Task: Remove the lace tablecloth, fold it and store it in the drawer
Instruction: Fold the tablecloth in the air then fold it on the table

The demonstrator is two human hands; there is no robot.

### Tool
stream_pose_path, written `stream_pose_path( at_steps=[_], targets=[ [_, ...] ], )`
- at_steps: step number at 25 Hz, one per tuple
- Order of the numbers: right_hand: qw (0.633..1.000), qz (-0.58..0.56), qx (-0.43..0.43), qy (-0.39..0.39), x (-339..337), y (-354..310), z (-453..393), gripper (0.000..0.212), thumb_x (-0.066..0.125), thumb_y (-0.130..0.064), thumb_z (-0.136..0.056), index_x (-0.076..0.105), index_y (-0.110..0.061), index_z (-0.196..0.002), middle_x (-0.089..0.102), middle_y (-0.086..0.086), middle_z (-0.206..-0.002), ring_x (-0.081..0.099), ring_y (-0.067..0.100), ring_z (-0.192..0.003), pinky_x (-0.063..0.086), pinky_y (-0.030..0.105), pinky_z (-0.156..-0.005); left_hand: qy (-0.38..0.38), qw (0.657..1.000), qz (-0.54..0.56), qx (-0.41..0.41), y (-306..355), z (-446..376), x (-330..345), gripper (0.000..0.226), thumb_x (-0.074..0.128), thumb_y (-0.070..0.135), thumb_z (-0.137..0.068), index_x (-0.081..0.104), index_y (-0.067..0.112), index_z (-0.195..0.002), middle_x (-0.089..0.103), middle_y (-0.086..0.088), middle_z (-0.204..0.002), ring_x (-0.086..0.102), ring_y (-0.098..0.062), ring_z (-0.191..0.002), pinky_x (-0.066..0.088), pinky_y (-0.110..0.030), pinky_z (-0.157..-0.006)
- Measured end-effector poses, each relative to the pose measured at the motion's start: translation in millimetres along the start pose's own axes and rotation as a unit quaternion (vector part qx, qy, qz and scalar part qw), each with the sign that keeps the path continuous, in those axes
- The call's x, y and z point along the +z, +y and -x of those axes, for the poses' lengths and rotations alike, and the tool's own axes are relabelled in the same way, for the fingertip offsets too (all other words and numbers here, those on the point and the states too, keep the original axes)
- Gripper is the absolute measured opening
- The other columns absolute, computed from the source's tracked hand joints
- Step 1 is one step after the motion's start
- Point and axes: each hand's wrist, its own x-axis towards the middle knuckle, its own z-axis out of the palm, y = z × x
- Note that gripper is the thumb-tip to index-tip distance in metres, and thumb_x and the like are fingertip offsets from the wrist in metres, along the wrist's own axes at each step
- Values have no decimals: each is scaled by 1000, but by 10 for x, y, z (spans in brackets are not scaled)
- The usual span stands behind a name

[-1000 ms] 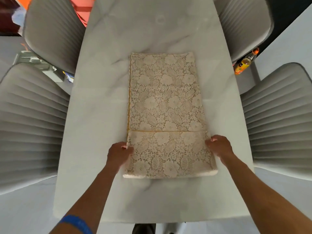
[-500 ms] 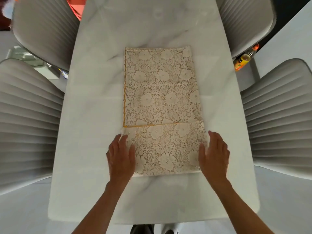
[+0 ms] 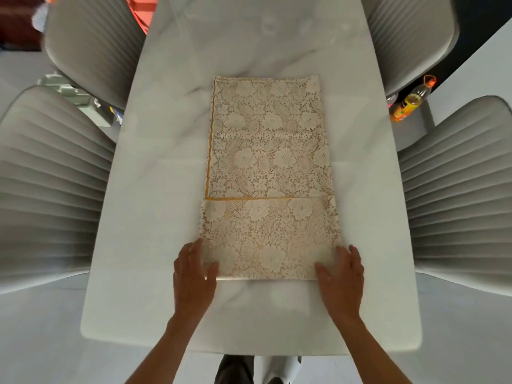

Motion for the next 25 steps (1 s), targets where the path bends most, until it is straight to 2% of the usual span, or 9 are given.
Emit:
stream_pose_path(
  at_steps=[3, 5, 8, 10, 13, 16, 20, 23, 25],
  targets=[
    [980, -83, 177, -25, -142, -64, -168, 44, 65, -29, -86, 52, -6, -121, 56, 21, -120, 53, 41, -108, 43, 47, -91, -14, 962, 165, -217, 121, 116, -44, 39, 69, 22, -84, 56, 14, -120, 64, -8, -106, 61, -31, -100, 50, -37, -79],
    [978, -98, 175, -62, -232, -38, -252, 29, 55, -29, -93, 58, -5, -108, 63, 17, -107, 57, 36, -97, 45, 43, -85, -35, 945, 210, -247, 185, 38, -94, 16, 66, 24, -86, 64, 9, -90, 69, -7, -84, 65, -31, -84, 49, -35, -67],
    [963, -172, 178, -106, -410, 129, -207, 17, 51, -23, -94, 59, -10, -86, 65, 9, -85, 58, 28, -81, 49, 41, -75, -52, 930, 251, -262, 211, 108, -241, 30, 69, 27, -85, 56, 4, -70, 61, -11, -71, 53, -26, -67, 39, -32, -58],
    [956, -191, 189, -121, -473, 312, -65, 15, 51, -21, -92, 60, -14, -82, 64, 7, -82, 59, 26, -78, 50, 40, -71, -45, 923, 266, -274, 207, 311, -321, 33, 76, 28, -80, 55, 6, -68, 60, -9, -68, 52, -23, -64, 40, -30, -56],
    [945, -221, 198, -137, -608, 472, 214, 13, 50, -15, -94, 57, -22, -102, 63, 5, -95, 60, 20, -82, 52, 34, -65, -23, 911, 293, -291, 269, 666, -434, 27, 80, 24, -76, 58, 10, -77, 63, -7, -69, 55, -23, -61, 43, -29, -52],
    [934, -250, 174, -187, -994, 499, 283, 20, 53, -8, -89, 63, -24, -96, 67, 10, -83, 64, 25, -64, 50, 30, -43, -23, 896, 342, -283, 355, 794, -683, 18, 68, 10, -83, 68, 26, -93, 68, -4, -73, 57, -19, -56, 44, -25, -43],
    [863, -359, 180, -307, -1568, 276, -197, 29, 50, -15, -79, 77, -6, -86, 69, 19, -72, 60, 26, -50, 41, 27, -40, -114, 834, 453, -292, 500, 214, -1093, 19, 56, 2, -80, 74, -1, -86, 54, -7, -47, 44, -15, -35, 33, -17, -35],
    [851, -392, 170, -306, -1616, -112, -862, 37, 43, -9, -69, 76, -8, -85, 61, 12, -67, 49, 15, -46, 40, 25, -41, -186, 787, 501, -310, 700, -575, -1245, 21, 50, 19, -86, 62, 3, -79, 47, -2, -46, 35, -11, -34, 27, -15, -34],
    [886, -338, 151, -279, -1405, -346, -1236, 38, 43, -4, -72, 73, -11, -93, 59, 9, -79, 50, 16, -59, 44, 30, -56, -208, 819, 441, -302, 749, -1056, -1155, 38, 55, 49, -87, 57, 12, -79, 49, -1, -58, 37, -13, -45, 30, -20, -42]
  ],
)
